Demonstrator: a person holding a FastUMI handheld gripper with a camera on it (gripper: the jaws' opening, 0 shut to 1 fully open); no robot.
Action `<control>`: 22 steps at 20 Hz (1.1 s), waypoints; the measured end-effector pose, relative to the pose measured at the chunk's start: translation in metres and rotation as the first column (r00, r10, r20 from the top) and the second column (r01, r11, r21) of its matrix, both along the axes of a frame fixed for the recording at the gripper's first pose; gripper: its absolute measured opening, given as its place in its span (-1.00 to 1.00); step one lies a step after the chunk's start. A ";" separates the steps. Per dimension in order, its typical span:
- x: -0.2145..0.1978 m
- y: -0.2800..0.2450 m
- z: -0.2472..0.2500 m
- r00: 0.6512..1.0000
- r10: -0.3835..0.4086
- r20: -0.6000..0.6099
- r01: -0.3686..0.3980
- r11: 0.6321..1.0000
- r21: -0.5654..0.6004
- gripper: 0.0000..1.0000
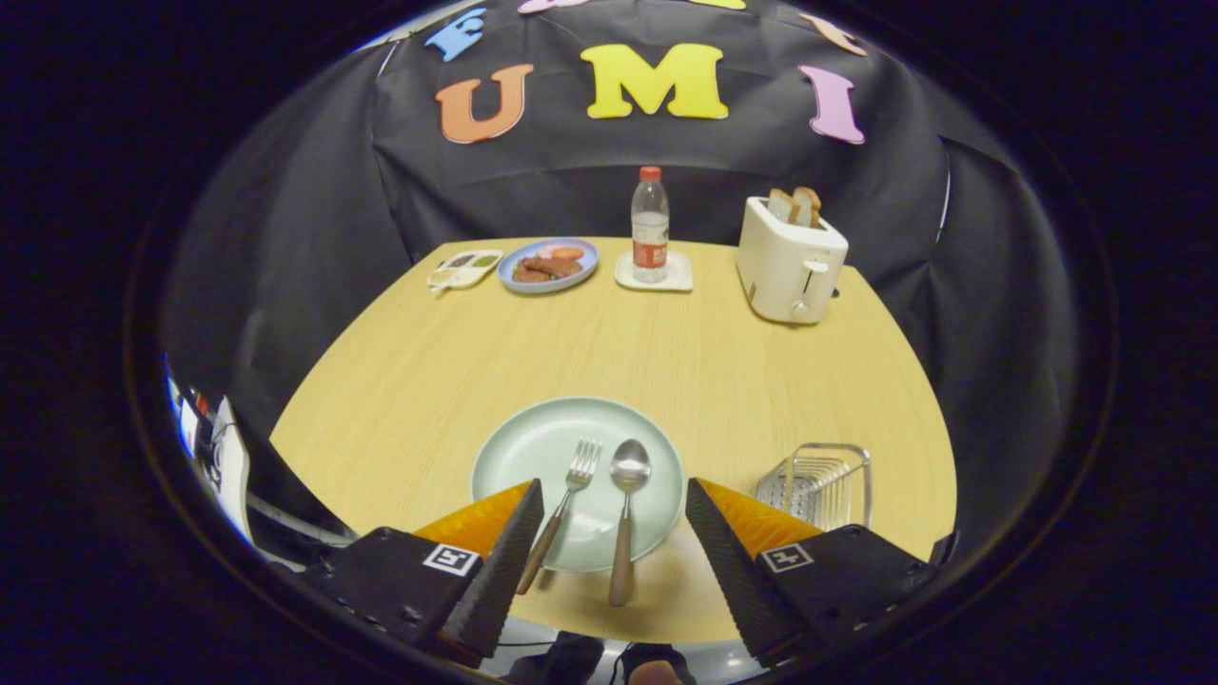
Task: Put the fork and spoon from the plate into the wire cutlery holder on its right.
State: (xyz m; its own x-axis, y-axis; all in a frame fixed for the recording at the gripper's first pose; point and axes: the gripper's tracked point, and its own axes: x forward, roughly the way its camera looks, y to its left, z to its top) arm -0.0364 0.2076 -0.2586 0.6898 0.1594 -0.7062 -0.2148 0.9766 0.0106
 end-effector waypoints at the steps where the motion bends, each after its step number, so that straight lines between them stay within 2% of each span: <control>1: 0.000 0.001 -0.009 1.000 -0.007 -0.018 0.007 1.000 -0.008 0.63; 4: 0.005 0.002 -0.037 0.998 -0.024 -0.056 0.022 0.999 -0.040 0.48; 7: 0.010 0.005 -0.058 0.996 -0.021 -0.081 0.015 0.997 -0.078 0.48; 9: 0.016 0.005 -0.070 0.996 -0.022 -0.086 0.013 0.994 -0.109 0.20; 12: 0.018 0.004 -0.084 0.993 -0.040 -0.114 0.025 0.992 -0.126 0.12; 15: 0.021 -0.001 -0.090 0.989 -0.072 -0.133 0.053 0.989 -0.141 -0.45; 17: 0.018 -0.003 -0.094 0.984 -0.098 -0.146 0.075 0.986 -0.152 -0.45; 19: 0.019 -0.003 -0.095 0.980 -0.106 -0.170 0.082 0.987 -0.140 -0.80; 20: 0.022 -0.003 -0.091 0.980 -0.108 -0.170 0.086 0.987 -0.136 -0.80; 21: 0.020 -0.005 -0.090 0.978 -0.112 -0.178 0.089 0.987 -0.134 -0.96; 22: 0.019 -0.004 -0.088 0.975 -0.111 -0.190 0.089 0.989 -0.120 -0.96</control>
